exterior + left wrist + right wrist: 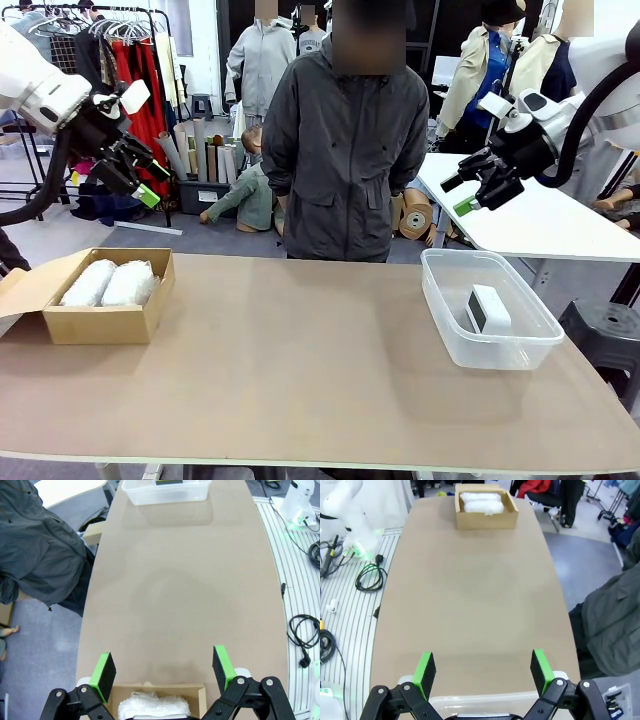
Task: Separate and place wrapped and unwrapped clocks.
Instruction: If the picked Digital clock is wrapped, place it in the Package Box ; if not, place it in the Organizing box.
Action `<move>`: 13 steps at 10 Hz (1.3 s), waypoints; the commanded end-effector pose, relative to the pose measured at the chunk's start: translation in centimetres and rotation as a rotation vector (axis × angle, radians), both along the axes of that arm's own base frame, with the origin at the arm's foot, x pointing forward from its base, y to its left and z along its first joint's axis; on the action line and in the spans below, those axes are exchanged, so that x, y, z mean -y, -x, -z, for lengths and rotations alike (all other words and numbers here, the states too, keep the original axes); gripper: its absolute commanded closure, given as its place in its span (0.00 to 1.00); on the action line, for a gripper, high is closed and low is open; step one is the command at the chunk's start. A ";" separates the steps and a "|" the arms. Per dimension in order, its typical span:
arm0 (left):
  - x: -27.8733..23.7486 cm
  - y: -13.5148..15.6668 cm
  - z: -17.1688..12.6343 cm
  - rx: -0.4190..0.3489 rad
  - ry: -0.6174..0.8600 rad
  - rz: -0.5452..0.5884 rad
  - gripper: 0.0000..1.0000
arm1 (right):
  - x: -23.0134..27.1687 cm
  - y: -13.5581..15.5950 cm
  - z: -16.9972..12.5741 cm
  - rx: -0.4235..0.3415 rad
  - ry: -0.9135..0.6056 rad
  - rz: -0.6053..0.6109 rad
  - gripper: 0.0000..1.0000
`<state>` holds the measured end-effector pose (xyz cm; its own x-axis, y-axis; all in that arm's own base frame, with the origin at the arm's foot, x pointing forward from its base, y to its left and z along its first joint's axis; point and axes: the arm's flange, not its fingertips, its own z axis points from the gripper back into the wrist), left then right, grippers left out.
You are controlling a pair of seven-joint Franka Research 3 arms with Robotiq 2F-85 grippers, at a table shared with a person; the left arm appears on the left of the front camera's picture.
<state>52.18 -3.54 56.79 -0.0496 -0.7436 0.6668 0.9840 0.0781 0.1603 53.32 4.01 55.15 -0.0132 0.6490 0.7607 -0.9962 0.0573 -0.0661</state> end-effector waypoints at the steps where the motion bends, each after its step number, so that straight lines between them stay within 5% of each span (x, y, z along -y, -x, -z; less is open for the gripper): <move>1: 0.0 0.1 -0.1 0.002 -0.001 -0.006 0.00 | -0.1 0.1 -0.2 0.017 0.015 -0.007 0.00; 13: 0.0 0.1 -0.1 0.002 -0.001 -0.006 0.00 | -0.1 0.1 -0.2 0.017 0.015 -0.007 0.00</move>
